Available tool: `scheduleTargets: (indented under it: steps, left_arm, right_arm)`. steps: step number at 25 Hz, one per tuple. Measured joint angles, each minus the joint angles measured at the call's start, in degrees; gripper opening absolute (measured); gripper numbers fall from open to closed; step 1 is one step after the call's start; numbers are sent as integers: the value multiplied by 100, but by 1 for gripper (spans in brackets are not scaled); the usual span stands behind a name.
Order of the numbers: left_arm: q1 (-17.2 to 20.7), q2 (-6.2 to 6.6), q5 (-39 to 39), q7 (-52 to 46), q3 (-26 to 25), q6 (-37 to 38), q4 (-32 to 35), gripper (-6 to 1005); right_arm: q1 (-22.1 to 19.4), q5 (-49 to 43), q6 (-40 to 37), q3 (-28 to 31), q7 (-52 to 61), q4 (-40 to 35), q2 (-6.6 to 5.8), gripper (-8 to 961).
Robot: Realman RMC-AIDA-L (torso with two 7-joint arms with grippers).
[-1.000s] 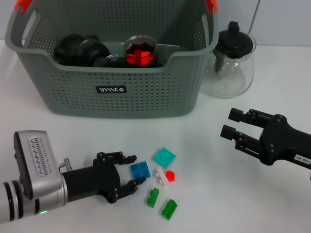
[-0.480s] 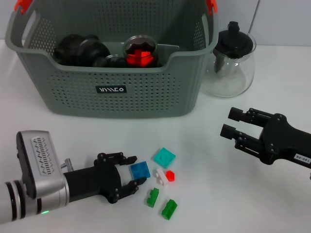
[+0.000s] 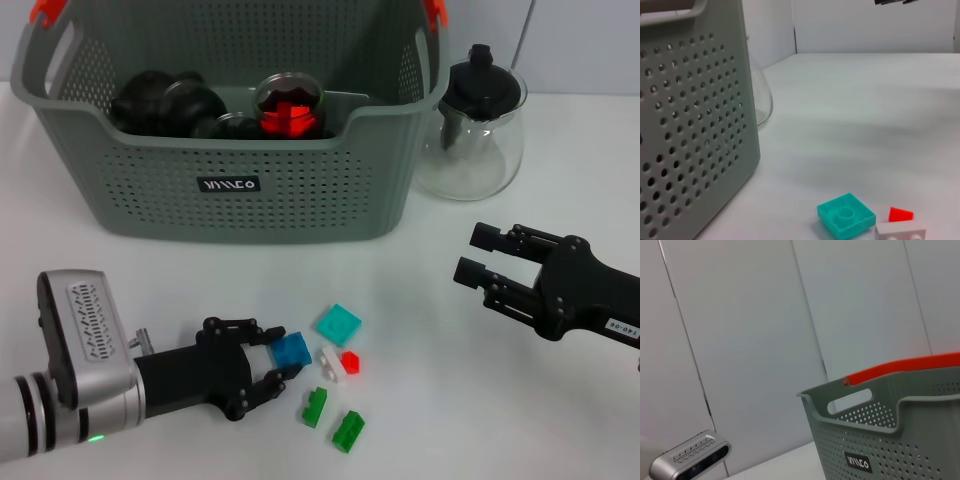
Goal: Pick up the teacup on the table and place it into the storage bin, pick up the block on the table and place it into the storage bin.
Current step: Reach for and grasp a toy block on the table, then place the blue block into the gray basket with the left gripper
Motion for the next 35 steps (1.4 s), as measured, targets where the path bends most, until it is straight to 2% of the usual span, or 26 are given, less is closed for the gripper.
scheduleTargets:
  steps: [8,12,16,20,24,29,32,35]
  left_arm:
    - [37,19,0,-283,-52,99,150,414]
    - [238,86,38,-921,-55,619,649,409]
    - [551,271,40,-1756,-311,1956,1509,408]
    - [520,476,96,-2281,-980,3222,1975,409]
    - [154,661,24,-2668,-1529,3904,2049,409]
    - [-537,707,-411,-3608,-1826,4053,2212,409]
    - [-1013,707,-610,-4304,-1833,3786,2443,410]
    - [-1540,726,-578,-5106,-1707,2967,2643,410]
  right_arm:
    - [3,0,0,0,59,0,-18,557]
    - [3,6,-1,-1,61,0,-22,557]
    - [4,20,-1,-1,62,0,-29,558]
    - [23,27,0,0,62,0,-29,558]
    - [47,22,3,-1,61,-6,-26,558]
    - [51,6,7,-1,61,-10,-26,558]
    - [41,1,9,-3,62,-10,-24,557]
    - [39,-1,9,-26,49,-9,-14,557]
